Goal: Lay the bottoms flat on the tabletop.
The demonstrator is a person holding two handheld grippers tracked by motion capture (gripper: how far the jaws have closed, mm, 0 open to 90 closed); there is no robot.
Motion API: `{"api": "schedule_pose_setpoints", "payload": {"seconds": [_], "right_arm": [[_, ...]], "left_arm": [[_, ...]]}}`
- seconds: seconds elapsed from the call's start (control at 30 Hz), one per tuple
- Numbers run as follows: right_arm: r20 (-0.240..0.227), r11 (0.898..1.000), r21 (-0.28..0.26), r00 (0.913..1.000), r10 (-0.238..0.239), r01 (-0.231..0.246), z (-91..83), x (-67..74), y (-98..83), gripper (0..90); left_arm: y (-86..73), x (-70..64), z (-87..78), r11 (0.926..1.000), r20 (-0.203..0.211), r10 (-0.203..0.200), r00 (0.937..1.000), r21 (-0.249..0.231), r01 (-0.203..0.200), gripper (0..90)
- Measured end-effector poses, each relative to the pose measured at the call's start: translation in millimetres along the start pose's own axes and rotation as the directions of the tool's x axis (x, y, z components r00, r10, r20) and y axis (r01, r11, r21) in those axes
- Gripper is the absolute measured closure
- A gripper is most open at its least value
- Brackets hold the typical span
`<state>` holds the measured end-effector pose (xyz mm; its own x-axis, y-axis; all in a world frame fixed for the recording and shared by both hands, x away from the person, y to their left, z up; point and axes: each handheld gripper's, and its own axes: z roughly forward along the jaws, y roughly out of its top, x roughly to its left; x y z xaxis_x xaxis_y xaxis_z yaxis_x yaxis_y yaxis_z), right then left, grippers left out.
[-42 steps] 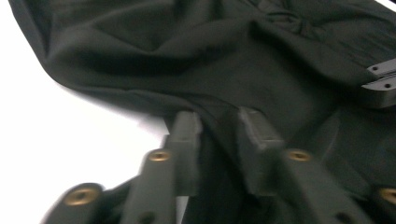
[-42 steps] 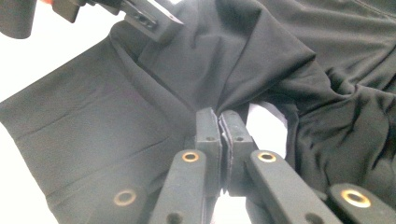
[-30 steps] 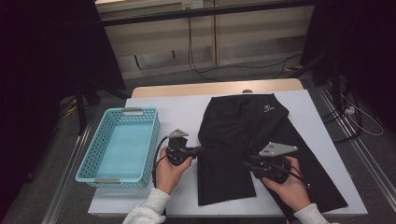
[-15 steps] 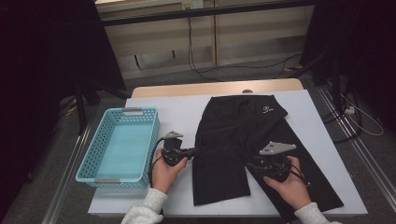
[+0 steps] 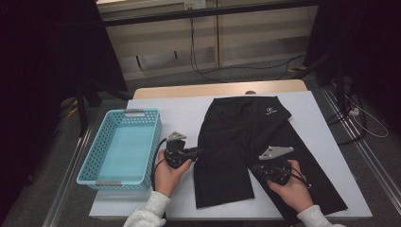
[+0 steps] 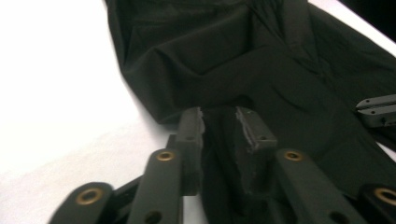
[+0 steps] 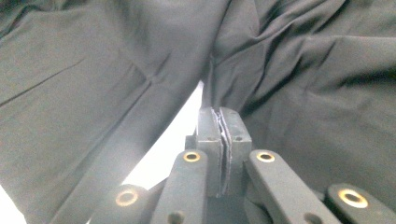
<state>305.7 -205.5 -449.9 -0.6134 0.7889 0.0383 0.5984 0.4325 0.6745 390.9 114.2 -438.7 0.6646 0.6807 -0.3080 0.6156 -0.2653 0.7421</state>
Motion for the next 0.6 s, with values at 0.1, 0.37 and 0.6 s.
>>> {"api": "schedule_pose_setpoints", "payload": {"seconds": [0.1,0.37,0.6], "right_arm": [[-0.009,1.000,0.006,0.9999,0.005,-0.005,-4.1,-3.6,-2.7,84.3],[0.149,0.986,-0.110,0.9790,0.139,-0.123,-38.1,-55.0,-9.1,59.0],[0.365,0.972,-0.076,0.9007,0.235,-0.223,-48.8,-107.2,-36.7,57.2]], "left_arm": [[-1.1,-1.2,1.2,0.9999,0.003,0.004,1.0000,0.011,-0.004,68.6],[-2.3,-1.1,3.4,0.9993,0.006,0.012,0.9999,0.035,-0.013,65.3],[-2.1,0.1,4.6,0.9988,-0.008,0.031,0.9995,0.039,-0.031,59.2]]}}
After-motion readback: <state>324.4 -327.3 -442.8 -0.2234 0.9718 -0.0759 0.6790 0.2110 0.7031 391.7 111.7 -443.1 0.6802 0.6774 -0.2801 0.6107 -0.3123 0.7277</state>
